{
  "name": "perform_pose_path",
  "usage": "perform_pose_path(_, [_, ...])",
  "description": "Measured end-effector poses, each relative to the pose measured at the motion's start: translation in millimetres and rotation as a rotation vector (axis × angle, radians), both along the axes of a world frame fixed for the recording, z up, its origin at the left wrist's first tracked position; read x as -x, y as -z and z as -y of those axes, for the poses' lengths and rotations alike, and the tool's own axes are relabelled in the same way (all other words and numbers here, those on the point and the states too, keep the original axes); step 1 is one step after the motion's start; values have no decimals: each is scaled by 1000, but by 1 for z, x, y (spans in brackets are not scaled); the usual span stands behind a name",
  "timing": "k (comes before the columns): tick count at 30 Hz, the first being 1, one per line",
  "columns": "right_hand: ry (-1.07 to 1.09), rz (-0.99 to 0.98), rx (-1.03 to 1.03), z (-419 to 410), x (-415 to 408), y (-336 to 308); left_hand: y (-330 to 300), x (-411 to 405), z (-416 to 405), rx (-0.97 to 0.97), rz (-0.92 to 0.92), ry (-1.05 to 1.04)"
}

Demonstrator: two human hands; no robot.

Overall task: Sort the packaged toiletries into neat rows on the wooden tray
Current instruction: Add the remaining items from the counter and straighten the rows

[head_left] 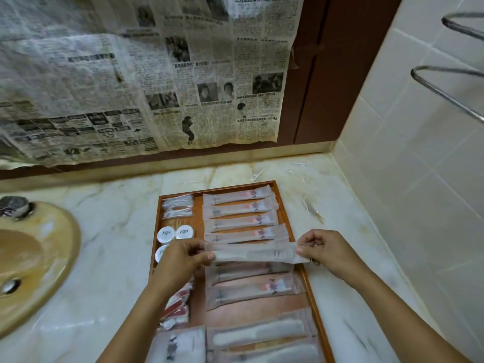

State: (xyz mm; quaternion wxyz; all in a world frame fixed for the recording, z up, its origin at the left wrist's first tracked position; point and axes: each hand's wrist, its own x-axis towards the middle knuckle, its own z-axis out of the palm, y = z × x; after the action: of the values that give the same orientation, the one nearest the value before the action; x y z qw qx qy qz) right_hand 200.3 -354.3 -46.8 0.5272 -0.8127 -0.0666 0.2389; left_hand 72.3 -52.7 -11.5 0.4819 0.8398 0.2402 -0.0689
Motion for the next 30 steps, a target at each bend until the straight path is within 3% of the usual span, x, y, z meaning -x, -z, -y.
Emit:
perform_pose_path(7, [-88,-3,177,-3,36,0,6,45,2,2,-141,5])
perform_pose_path(16, [-84,90,345,3,66,5,13,69,9,48,-112,-35])
perform_pose_path(30, [-80,189,418,-3,89,5,36,85,22,-246,-85,161])
